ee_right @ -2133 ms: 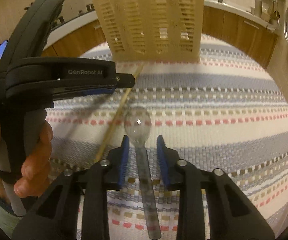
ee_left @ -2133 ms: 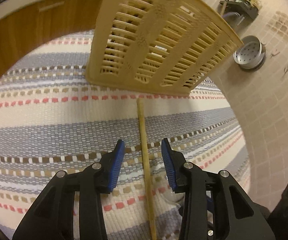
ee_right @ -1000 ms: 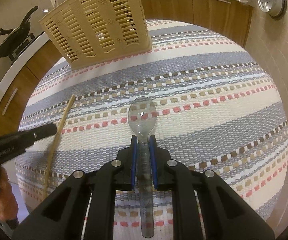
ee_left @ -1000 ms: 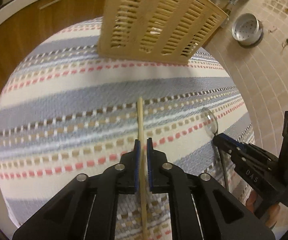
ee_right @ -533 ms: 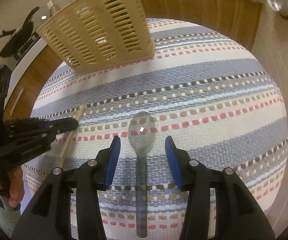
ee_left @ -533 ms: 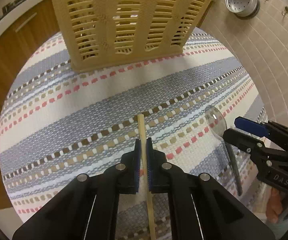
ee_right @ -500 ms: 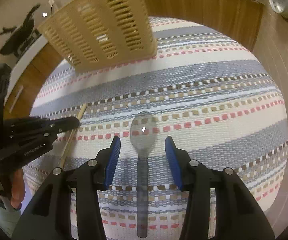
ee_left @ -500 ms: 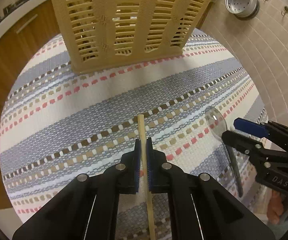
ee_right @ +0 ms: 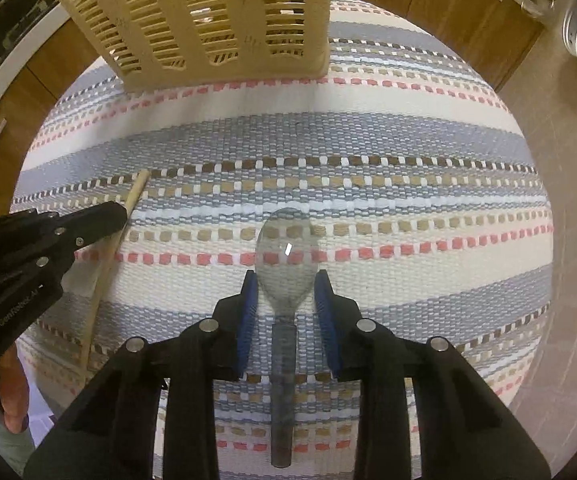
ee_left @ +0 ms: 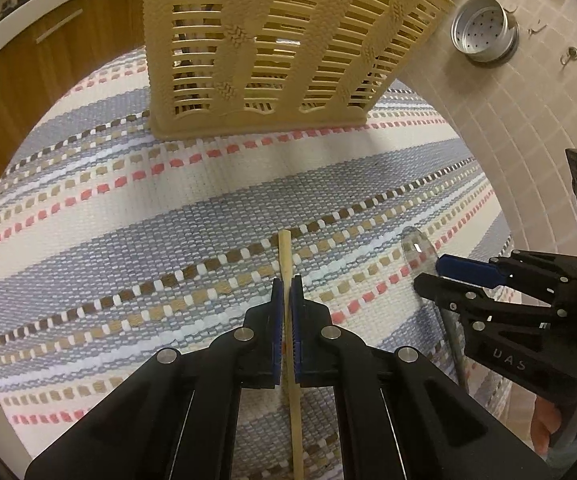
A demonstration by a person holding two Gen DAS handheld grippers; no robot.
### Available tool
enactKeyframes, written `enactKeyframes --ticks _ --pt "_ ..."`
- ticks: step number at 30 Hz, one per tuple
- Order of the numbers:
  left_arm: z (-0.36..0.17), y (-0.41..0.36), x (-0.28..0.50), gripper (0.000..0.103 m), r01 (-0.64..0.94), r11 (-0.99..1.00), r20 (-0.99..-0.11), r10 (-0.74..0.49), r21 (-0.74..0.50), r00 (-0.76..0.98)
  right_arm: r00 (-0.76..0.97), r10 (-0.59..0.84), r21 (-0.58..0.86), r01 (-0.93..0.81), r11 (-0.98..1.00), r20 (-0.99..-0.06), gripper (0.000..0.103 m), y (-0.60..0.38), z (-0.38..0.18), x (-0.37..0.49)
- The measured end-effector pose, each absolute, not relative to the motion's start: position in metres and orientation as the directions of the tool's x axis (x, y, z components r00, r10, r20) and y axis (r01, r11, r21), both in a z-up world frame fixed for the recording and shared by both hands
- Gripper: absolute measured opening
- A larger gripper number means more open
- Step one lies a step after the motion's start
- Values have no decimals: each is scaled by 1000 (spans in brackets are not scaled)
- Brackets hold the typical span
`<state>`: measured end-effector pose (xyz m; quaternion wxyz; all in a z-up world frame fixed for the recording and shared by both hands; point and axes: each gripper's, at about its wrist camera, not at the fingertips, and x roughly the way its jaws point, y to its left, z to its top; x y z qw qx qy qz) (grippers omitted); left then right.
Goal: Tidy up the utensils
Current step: 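Lift the chopstick with the left tool while the right tool lifts its spoon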
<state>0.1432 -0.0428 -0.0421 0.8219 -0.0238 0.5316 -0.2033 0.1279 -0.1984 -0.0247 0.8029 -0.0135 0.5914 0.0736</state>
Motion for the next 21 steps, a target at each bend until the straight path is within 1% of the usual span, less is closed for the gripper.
enactKeyframes --ticks 6,12,16,18,21 --pt "-34 -24 140 0 301 909 -837 -391 -288 383 317 145 111 -123 986 -937 26 -202 -24 124" --pt "-11 -8 131 0 309 901 -793 -419 -304 442 405 227 184 -145 972 -885 26 -227 0 107" --pt "-16 -11 131 0 347 893 -824 -415 -287 385 426 246 194 -162 968 -871 26 -231 7 99" --pt "-23 -16 130 0 351 897 -850 -392 -269 351 423 240 188 -161 969 -874 26 -232 6 99" --pt "-26 -22 126 1 357 905 -859 -362 -231 361 414 246 196 -160 967 -877 26 -225 2 98"
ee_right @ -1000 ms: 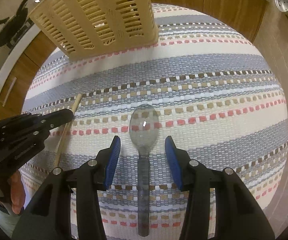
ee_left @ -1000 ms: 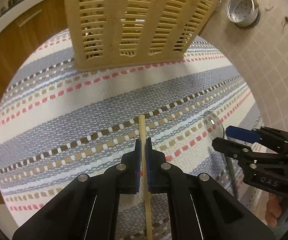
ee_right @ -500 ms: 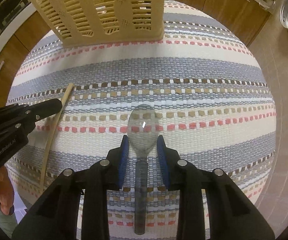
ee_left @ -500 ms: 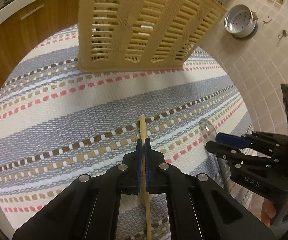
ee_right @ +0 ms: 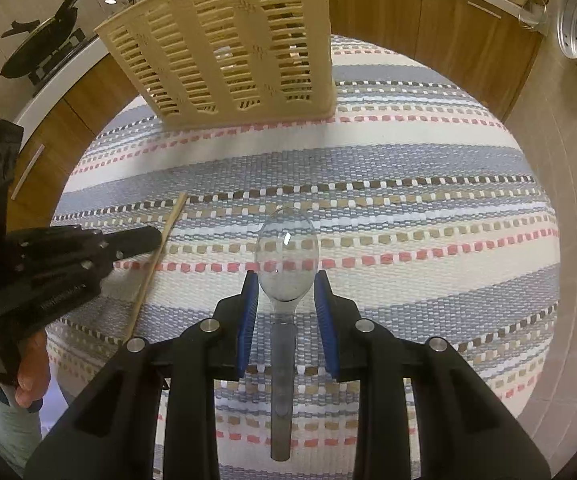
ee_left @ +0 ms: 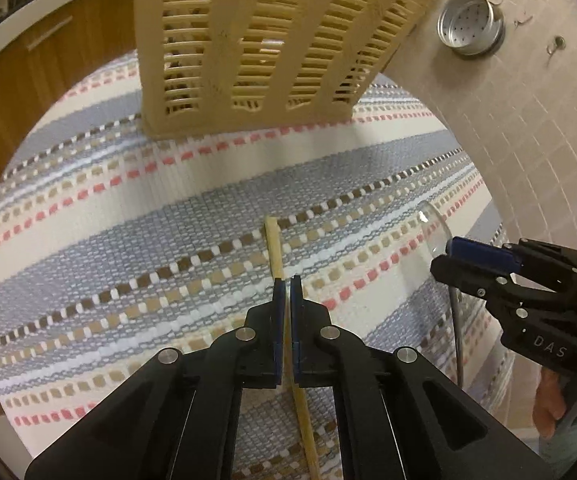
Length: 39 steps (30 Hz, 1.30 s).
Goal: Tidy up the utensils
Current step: 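Lift the chopstick with the left tool while the right tool lifts its spoon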
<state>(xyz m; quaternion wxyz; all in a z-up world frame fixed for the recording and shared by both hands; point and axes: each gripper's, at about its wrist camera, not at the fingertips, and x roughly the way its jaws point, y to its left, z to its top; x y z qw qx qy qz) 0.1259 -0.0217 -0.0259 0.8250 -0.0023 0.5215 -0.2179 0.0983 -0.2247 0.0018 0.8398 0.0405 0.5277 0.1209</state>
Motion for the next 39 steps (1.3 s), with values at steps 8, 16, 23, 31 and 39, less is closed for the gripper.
enactKeyframes --ticks 8,16,23,31,39 --pt "-22 -48 120 6 377 924 -893 -221 -64 392 398 245 201 -151 968 -884 26 -227 -4 101" --pt "-28 -79 121 0 392 920 -893 -166 13 419 409 255 208 -156 966 -876 26 -231 -4 100" --pt "-4 -69 110 0 385 920 -810 -274 -65 518 464 309 250 -184 950 -830 26 -239 14 86" --pt "58 -35 96 0 360 918 -621 -382 -168 684 621 368 273 -247 930 -692 26 -243 59 57" --pt "13 -38 124 1 368 892 -781 -422 -265 461 598 410 324 -252 912 -689 2 -251 53 62"
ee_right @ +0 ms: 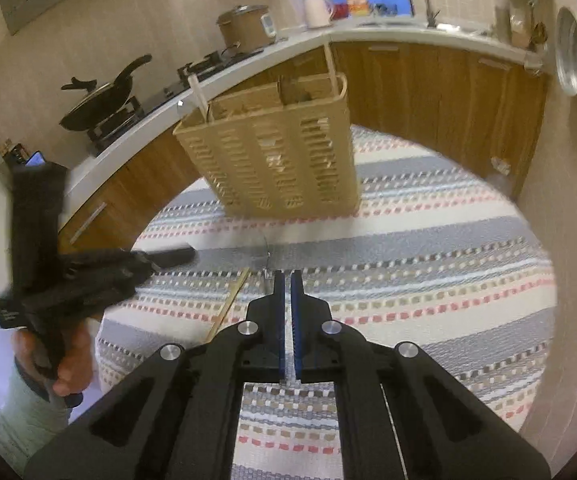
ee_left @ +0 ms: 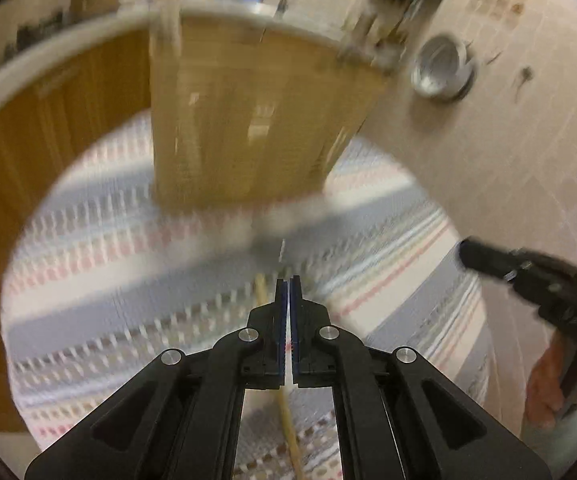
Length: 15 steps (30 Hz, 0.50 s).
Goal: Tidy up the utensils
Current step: 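Lift the chopstick with the left tool while the right tool lifts its spoon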
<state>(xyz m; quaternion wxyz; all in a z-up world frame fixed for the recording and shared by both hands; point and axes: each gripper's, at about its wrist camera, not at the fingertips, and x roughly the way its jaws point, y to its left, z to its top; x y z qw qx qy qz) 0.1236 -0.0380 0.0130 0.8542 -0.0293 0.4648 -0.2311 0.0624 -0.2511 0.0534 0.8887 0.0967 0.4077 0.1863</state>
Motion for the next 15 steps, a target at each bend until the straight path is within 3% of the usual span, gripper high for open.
enactKeyframes --ticks 4,7,10,12,13,15 --pt "-3 -35 127 1 348 899 -802 -407 -266 438 511 441 353 -264 897 -738 6 -244 33 77" --pt "-12 -39 131 8 366 882 -814 -434 -296 387 450 444 341 -294 893 -775 26 -226 21 93" --pt "-23 -53 129 23 371 897 -843 -382 -240 379 399 439 336 -303 892 -805 27 -213 9 111" --pt "-33 -69 125 25 394 905 -862 -321 -158 392 383 440 344 -294 892 -813 27 -208 5 120" --pt "-36 -79 122 23 412 904 -869 -290 -112 402 381 431 335 -294 895 -818 27 -206 4 124" --pt "-40 -94 119 4 411 912 -870 -190 15 454 377 413 310 -305 901 -829 27 -198 3 132"
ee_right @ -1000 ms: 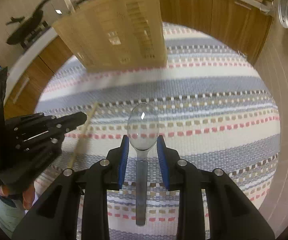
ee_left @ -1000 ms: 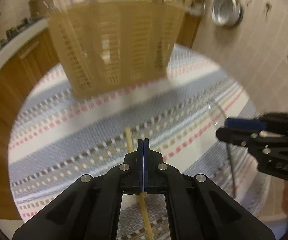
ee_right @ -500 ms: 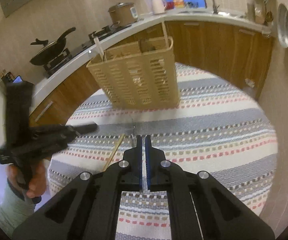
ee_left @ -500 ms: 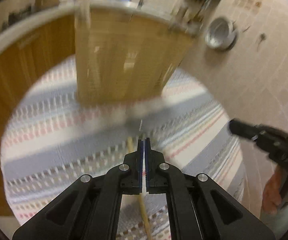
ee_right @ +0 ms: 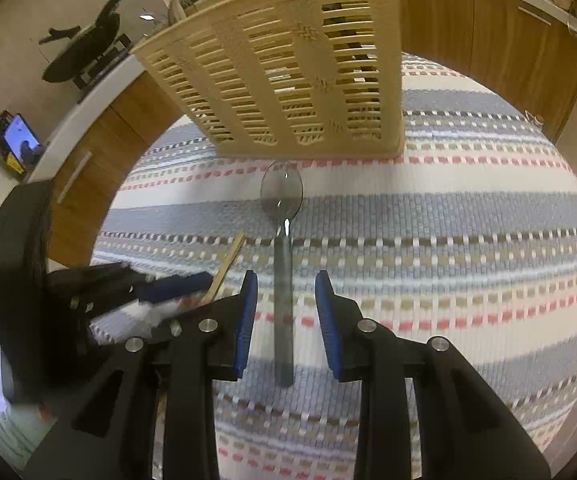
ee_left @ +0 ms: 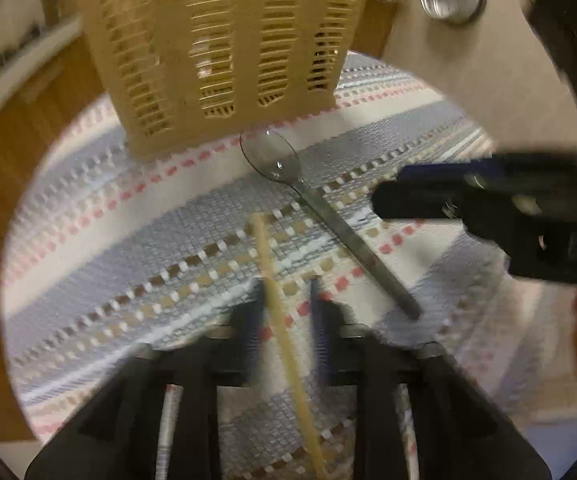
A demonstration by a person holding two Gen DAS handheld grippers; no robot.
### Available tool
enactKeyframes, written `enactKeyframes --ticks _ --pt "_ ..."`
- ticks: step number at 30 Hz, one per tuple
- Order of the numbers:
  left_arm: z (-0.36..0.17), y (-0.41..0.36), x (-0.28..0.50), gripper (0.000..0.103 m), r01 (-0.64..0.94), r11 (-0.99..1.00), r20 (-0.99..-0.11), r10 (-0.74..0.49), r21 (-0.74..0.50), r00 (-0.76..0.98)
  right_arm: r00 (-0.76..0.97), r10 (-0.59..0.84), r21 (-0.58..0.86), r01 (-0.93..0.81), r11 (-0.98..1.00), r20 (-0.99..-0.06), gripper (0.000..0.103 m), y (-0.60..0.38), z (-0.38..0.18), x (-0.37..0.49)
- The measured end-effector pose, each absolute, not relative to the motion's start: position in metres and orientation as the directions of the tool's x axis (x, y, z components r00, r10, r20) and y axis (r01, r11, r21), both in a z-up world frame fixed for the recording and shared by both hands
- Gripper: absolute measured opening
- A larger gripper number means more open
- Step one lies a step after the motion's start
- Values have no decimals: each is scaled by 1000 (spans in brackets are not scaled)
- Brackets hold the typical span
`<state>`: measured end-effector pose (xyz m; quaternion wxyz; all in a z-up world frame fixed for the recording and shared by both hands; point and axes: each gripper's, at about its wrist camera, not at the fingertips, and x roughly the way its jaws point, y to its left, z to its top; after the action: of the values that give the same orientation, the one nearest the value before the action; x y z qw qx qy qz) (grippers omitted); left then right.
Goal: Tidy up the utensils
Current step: 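Lift the chopstick with the left tool while the right tool lifts its spoon, then carry both items over the basket and open both tools to drop them in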
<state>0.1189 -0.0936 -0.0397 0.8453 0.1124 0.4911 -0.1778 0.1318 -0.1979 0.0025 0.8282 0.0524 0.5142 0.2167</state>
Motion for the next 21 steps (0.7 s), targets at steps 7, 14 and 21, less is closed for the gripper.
enactKeyframes --ticks 7,14,21 --pt "-32 -55 125 3 279 953 -830 -246 -115 500 355 364 249 -329 911 -861 28 -164 -3 161" --pt "-25 -3 138 4 159 943 -782 -331 -292 528 359 331 231 -294 927 -872 44 -146 -7 188" --pt "-12 9 144 4 154 922 -736 -378 -356 562 380 214 105 -287 952 -900 26 -124 -20 193"
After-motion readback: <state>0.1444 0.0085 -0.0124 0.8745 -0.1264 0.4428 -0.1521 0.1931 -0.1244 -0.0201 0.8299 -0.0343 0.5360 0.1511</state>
